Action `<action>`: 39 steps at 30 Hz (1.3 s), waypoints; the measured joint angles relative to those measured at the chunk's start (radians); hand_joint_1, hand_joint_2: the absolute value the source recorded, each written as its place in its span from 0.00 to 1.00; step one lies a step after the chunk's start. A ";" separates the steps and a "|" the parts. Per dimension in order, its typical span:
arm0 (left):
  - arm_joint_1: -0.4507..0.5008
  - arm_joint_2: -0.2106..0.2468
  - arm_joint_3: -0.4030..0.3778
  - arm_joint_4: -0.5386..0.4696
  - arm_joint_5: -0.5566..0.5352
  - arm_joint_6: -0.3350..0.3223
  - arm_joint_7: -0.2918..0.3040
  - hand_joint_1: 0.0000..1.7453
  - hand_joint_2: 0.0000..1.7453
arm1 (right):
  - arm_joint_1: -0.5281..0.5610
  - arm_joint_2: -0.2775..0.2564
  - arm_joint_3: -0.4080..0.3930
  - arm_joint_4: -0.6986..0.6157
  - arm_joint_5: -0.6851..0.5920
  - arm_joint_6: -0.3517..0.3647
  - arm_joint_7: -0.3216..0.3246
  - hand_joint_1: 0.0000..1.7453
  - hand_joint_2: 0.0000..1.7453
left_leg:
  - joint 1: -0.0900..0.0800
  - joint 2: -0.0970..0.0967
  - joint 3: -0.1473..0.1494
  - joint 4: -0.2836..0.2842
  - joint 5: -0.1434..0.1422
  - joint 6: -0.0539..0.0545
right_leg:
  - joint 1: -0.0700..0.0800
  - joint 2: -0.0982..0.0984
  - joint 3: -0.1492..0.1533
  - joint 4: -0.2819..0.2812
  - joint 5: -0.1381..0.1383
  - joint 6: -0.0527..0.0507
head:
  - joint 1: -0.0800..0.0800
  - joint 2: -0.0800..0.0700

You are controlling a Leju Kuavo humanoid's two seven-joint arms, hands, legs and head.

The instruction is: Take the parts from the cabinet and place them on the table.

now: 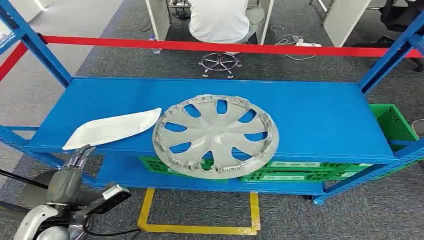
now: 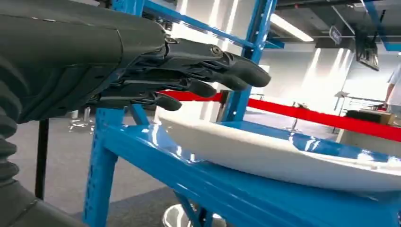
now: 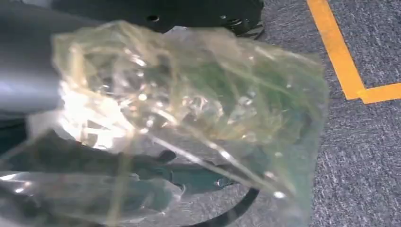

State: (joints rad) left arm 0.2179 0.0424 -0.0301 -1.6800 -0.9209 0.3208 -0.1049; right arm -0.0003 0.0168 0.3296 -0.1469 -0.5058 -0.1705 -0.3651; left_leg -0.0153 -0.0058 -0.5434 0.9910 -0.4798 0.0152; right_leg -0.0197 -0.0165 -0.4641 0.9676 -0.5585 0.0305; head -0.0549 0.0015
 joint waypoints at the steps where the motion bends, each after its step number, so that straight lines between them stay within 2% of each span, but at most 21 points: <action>1: -0.003 0.001 -0.001 0.001 -0.002 0.000 0.005 0.00 1.00 | 0.000 0.000 0.002 0.000 0.000 0.000 0.000 0.00 0.00 | 0.000 0.000 0.000 0.000 0.000 0.000 | 0.000 0.000 0.000 0.000 0.000 0.000 | 0.000 0.000; 5: -0.010 0.005 -0.004 0.005 -0.006 0.000 0.010 0.00 1.00 | 0.000 0.000 0.005 0.000 -0.002 -0.001 0.000 0.00 0.00 | 0.000 0.000 0.000 0.000 0.000 0.000 | 0.000 0.000 0.000 0.000 0.000 0.000 | 0.000 0.000; 9: -0.019 0.005 -0.002 0.014 -0.056 0.003 0.077 0.00 1.00 | 0.000 0.002 0.006 0.000 -0.009 -0.003 0.003 0.00 0.00 | 0.000 0.000 0.000 0.000 0.000 0.000 | 0.000 0.000 0.000 0.000 0.000 0.000 | 0.000 0.000; 16: -0.039 0.004 0.019 0.030 -0.162 0.079 0.099 0.00 1.00 | -0.001 0.009 0.021 0.002 -0.027 -0.010 0.010 0.00 0.00 | -0.004 0.000 0.000 0.004 -0.002 0.003 | -0.003 0.000 0.000 -0.002 0.001 0.002 | 0.000 0.000; 21: -0.043 0.001 0.024 0.030 -0.203 0.105 0.116 0.00 1.00 | -0.003 0.013 0.032 0.002 -0.032 -0.010 0.012 0.00 0.00 | -0.010 0.000 -0.001 0.008 -0.008 0.014 | -0.009 0.000 0.000 -0.007 0.001 0.012 | 0.000 0.000; 22: -0.044 0.001 0.025 0.030 -0.204 0.105 0.117 0.00 1.00 | -0.007 0.014 0.033 0.002 -0.032 -0.010 0.012 0.00 0.00 | -0.006 -0.001 0.003 -0.004 -0.004 0.019 | -0.007 -0.001 0.010 -0.009 0.000 0.017 | 0.000 0.000; 23: -0.044 -0.002 0.026 0.029 -0.206 0.106 0.118 0.00 1.00 | -0.007 0.014 0.034 0.002 -0.033 -0.010 0.012 0.00 0.00 | 0.001 0.001 0.017 -0.018 0.001 0.025 | -0.007 0.004 0.005 0.001 -0.013 0.017 | 0.000 0.000; 24: -0.049 -0.004 0.026 0.029 -0.208 0.108 0.118 0.00 1.00 | -0.008 0.014 0.036 0.003 -0.033 -0.010 0.012 0.00 0.00 | 0.003 0.001 0.021 -0.022 -0.001 0.030 | -0.004 0.008 -0.017 0.044 -0.034 0.016 | 0.006 0.000; 26: -0.050 -0.006 0.026 0.029 -0.209 0.108 0.118 0.00 1.00 | -0.010 0.014 0.038 0.005 -0.034 -0.010 0.013 0.00 0.00 | 0.003 0.001 0.022 -0.021 -0.003 0.034 | -0.005 0.013 -0.120 0.222 -0.095 0.015 | 0.008 0.000; 27: -0.050 -0.007 0.027 0.029 -0.209 0.108 0.118 0.00 1.00 | -0.009 0.015 0.039 0.006 -0.034 -0.010 0.013 0.00 0.00 | 0.002 0.000 0.023 -0.021 -0.006 0.035 | -0.004 0.013 -0.170 0.297 -0.111 0.016 | 0.008 0.000; 28: -0.049 -0.008 0.027 0.029 -0.209 0.108 0.118 0.00 1.00 | -0.008 0.015 0.039 0.006 -0.035 -0.010 0.014 0.00 0.00 | 0.002 -0.001 0.027 -0.021 -0.010 0.035 | -0.004 0.014 -0.204 0.333 -0.104 0.016 | 0.009 0.000; 29: -0.049 -0.010 0.027 0.029 -0.209 0.108 0.118 0.00 1.00 | -0.008 0.015 0.039 0.007 -0.035 -0.010 0.015 0.00 0.00 | 0.002 -0.004 0.034 -0.021 -0.015 0.033 | -0.003 0.014 -0.213 0.320 -0.069 0.016 | 0.008 0.000; 30: -0.049 -0.012 0.028 0.029 -0.209 0.109 0.118 0.00 1.00 | -0.006 0.015 0.039 0.008 -0.036 -0.011 0.018 0.00 0.00 | 0.002 -0.008 0.045 -0.020 -0.022 0.030 | -0.003 0.014 -0.197 0.257 -0.009 0.014 | 0.010 0.000; 31: -0.049 -0.012 0.028 0.029 -0.209 0.109 0.118 0.00 1.00 | -0.005 0.015 0.039 0.008 -0.037 -0.011 0.019 0.00 0.00 | 0.003 -0.009 0.058 -0.020 -0.030 0.026 | -0.003 0.014 -0.165 0.167 0.055 0.010 | 0.009 0.000; 32: -0.049 -0.015 0.028 0.029 -0.209 0.110 0.118 0.00 1.00 | -0.005 0.014 0.039 0.009 -0.037 -0.012 0.020 0.00 0.00 | 0.003 -0.009 0.069 -0.020 -0.040 0.021 | -0.003 0.014 -0.136 0.083 0.103 0.005 | 0.010 0.000; 33: -0.049 -0.015 0.029 0.030 -0.209 0.110 0.118 0.00 1.00 | -0.005 0.015 0.039 0.012 -0.040 -0.012 0.023 0.00 0.00 | -0.002 -0.009 0.067 -0.019 -0.047 0.014 | 0.001 0.017 -0.123 0.075 0.083 0.002 | 0.009 0.000; 34: -0.050 -0.015 0.030 0.031 -0.208 0.113 0.118 0.00 1.00 | -0.008 0.015 0.040 0.012 -0.042 -0.013 0.021 0.00 0.00 | -0.002 -0.010 0.063 -0.011 -0.053 0.006 | 0.001 0.016 -0.097 0.038 0.068 -0.003 | 0.008 0.000; 37: -0.051 -0.018 0.031 0.031 -0.203 0.116 0.117 0.00 1.00 | -0.009 0.015 0.048 0.013 -0.045 -0.014 0.024 0.00 0.00 | 0.002 -0.009 0.064 -0.012 -0.058 -0.006 | 0.005 0.019 -0.102 0.046 0.060 -0.018 | 0.004 0.000; 38: -0.052 -0.018 0.032 0.031 -0.202 0.116 0.117 0.00 1.00 | -0.009 0.021 0.049 0.013 -0.045 -0.014 0.025 0.00 0.00 | 0.004 -0.008 0.070 -0.009 -0.072 -0.013 | -0.004 0.017 -0.089 0.036 0.059 -0.021 | 0.005 0.000; 39: -0.054 -0.019 0.032 0.031 -0.201 0.118 0.116 0.00 1.00 | -0.009 0.019 0.049 0.013 -0.048 -0.015 0.024 0.00 0.00 | 0.004 -0.006 0.058 0.024 -0.084 -0.023 | -0.004 0.016 -0.080 0.033 0.054 -0.029 | -0.004 0.000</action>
State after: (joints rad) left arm 0.1642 0.0233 0.0019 -1.6487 -1.1223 0.4391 0.0114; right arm -0.0096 0.0359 0.3788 -0.1343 -0.5539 -0.1854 -0.3414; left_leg -0.0113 -0.0115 -0.4858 1.0151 -0.5643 -0.0076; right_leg -0.0238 -0.0007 -0.5438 1.0004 -0.5045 0.0019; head -0.0592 0.0011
